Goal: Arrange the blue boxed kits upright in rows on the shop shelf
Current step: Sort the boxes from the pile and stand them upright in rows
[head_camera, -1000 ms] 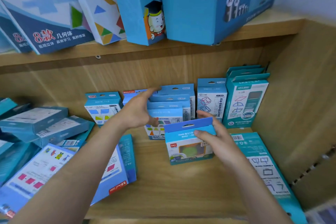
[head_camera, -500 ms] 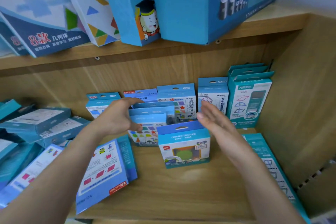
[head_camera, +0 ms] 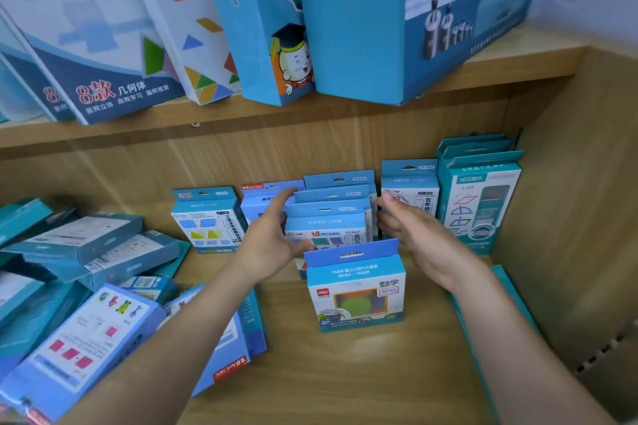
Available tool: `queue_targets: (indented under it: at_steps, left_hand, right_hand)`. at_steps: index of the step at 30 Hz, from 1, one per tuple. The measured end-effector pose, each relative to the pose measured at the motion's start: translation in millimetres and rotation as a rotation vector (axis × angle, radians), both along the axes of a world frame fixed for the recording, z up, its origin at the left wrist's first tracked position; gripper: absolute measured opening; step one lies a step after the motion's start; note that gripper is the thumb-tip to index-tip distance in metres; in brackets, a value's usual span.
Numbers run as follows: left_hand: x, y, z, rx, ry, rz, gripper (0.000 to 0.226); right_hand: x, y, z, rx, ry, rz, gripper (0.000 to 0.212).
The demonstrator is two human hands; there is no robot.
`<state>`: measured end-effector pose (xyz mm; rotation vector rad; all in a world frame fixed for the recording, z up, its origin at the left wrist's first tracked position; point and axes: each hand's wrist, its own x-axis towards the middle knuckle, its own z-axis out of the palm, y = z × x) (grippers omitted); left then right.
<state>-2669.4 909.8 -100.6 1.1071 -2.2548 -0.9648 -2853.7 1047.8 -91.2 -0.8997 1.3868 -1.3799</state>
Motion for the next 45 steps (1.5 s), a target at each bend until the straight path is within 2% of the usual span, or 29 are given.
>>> queue_targets:
  at_steps: [1,5,7,9,11,15,18,21,24,27,30,31,34,36,37,39,40,42,45]
  left_hand:
    - [-1,-1,-6,0.057,0.034,0.030,0.087]
    - [-6,-4,-19,0.221,0.178,0.067,0.065]
    - [-9,-4,-24,0.195,0.194,0.062,0.054]
    - [-12,0,-25,0.173,0.217,0.046,0.051]
    - [-13,5,-25,0.139,0.180,-0.002,0.061]
    - [-11,10,-17,-0.037,0.041,-0.070,0.104]
    - [-7,7,-10,-0.169,0.007,-0.063,0.112]
    - [-5,3,-7,-0.350,-0.102,-0.093,0.104]
    - [-3,-1,-5,-0.450,-0.212,-0.116,0.095]
    - [0,-2,-5,-0.420,-0.219,-0.079,0.095]
    - [2,2,-11,-0.298,-0.143,-0.038,0.096]
    - [2,3,-13,-0.258,-0.109,-0.022,0.095]
    - [2,6,-14,-0.213,-0.077,0.005,0.094]
    - [2,7,-15,-0.213,-0.088,0.025,0.095]
    - [1,8,-16,-0.207,-0.085,0.035,0.097]
    - [1,9,-18,-0.180,-0.060,0.049,0.101]
    - [1,10,-19,-0.167,-0.046,0.055,0.102]
    - [0,10,-22,-0.143,-0.036,0.074,0.099]
    - [-1,9,-29,-0.159,-0.056,0.093,0.084]
  right_hand:
    - [0,-2,-2,-0.007,-0.007,0.000,0.061]
    - [0,-6,-8,-0.011,0.015,-0.025,0.084]
    - [1,-6,-8,-0.002,0.042,-0.017,0.091]
    - [3,-7,-6,-0.002,0.054,-0.006,0.086]
    - [5,-8,-5,0.009,0.086,-0.015,0.075]
    - [4,-8,0,0.037,0.136,-0.013,0.061]
    - [3,-11,6,0.047,0.159,0.049,0.047]
    - [7,-16,8,0.054,0.152,0.045,0.038]
    - [9,-20,4,0.067,0.121,0.044,0.040]
    - [10,-20,9,0.082,0.131,0.070,0.043]
    - [8,-21,11,0.134,0.199,0.068,0.074]
    - [10,-21,13,0.147,0.207,0.069,0.073]
    - [8,-22,14,0.155,0.205,0.118,0.031]
    - [9,-22,16,0.146,0.169,0.120,0.027]
    - [9,-20,18,0.136,0.152,0.100,0.033]
    - [7,-22,13,0.148,0.116,0.056,0.058]
    - [6,-22,11,0.158,0.109,0.061,0.053]
    - [5,-22,11,0.172,0.089,0.104,0.023]
    - [4,-24,12,0.189,0.055,0.122,0.018]
